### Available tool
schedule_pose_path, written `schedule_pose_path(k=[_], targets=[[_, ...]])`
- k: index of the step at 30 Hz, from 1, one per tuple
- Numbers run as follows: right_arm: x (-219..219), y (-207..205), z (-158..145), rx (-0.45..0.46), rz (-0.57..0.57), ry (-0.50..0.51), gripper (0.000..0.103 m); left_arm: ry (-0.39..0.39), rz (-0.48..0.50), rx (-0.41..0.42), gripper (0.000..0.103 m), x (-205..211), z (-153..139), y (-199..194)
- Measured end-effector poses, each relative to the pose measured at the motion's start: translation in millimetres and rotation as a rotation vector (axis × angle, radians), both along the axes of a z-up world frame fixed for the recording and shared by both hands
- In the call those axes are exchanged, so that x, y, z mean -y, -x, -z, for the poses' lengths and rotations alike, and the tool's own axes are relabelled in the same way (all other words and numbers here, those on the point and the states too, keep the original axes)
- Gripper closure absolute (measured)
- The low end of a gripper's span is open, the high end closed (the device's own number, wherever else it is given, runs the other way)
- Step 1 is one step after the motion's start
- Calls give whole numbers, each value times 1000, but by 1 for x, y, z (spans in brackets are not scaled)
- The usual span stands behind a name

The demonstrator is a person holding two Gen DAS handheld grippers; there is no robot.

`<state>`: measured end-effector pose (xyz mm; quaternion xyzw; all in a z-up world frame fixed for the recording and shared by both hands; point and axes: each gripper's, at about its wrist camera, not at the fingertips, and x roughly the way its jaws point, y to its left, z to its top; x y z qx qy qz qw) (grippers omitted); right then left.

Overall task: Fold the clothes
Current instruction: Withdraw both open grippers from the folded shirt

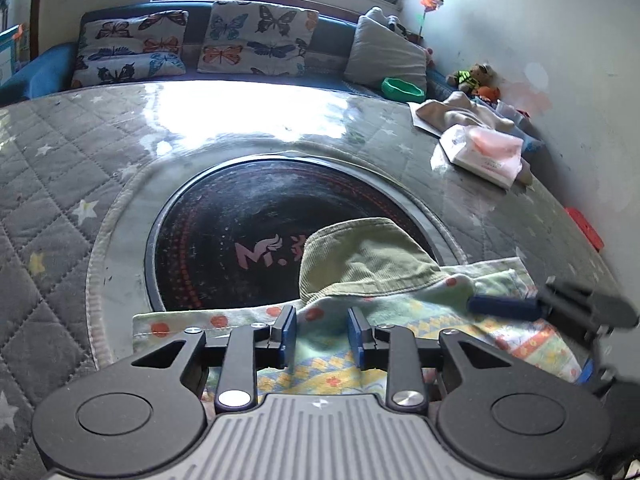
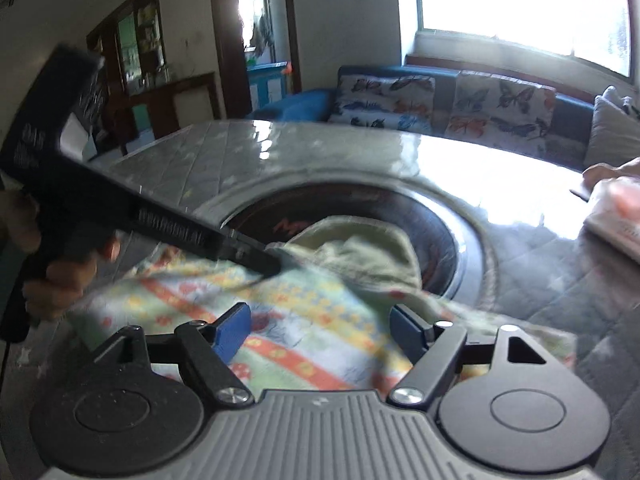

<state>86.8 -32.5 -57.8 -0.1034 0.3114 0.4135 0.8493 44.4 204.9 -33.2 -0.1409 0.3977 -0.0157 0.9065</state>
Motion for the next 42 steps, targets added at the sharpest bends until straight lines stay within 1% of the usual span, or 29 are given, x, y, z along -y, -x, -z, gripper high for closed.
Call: schedule_pose_path(k=[1,3,4,6,8,11,16,23,25,27,29,32,34,35,38,42], targets=[[-1,1,2,-1,3,1,20,5,0,3,72,0,-1,1],[0,3,4,0,12,3,10,1,5,12,71,1,-3,5],[0,2,5,-3,16,5,8,3,7,18,70,2,-5,8],[1,1,8,-10,24,9,0,8,14,39,68,4,-9,17],[2,-3,11,-35,27,5,0,10,24,64,65,7,-15,28],[2,-3,11,-37,25,0,0,5,35,100,60,12,-23,46],[2,-6,12,-62,21,-10,0,20,51,152,57,18,-33,80],[3,-9,10,-88,-3,-4,0,30,23,167,56,22,-30,115],[4,-7,5,-91,14,-20,0,22,20,158,56,23,-26,119],[8,-3,-2,-59,42,-38,0,8,19,147,57,26,-22,121],[8,2,-7,-10,46,-29,0,1,16,136,56,27,-17,122],[8,16,-8,69,47,16,0,-2,11,121,56,26,-7,128],[5,26,-4,130,38,81,0,-23,7,111,56,27,-3,129],[7,30,-2,154,40,94,0,-19,5,108,56,27,-2,129],[7,43,-5,227,48,100,0,-21,-3,106,56,28,-5,130],[4,60,-9,309,34,117,0,-18,-8,142,56,32,-16,129]])
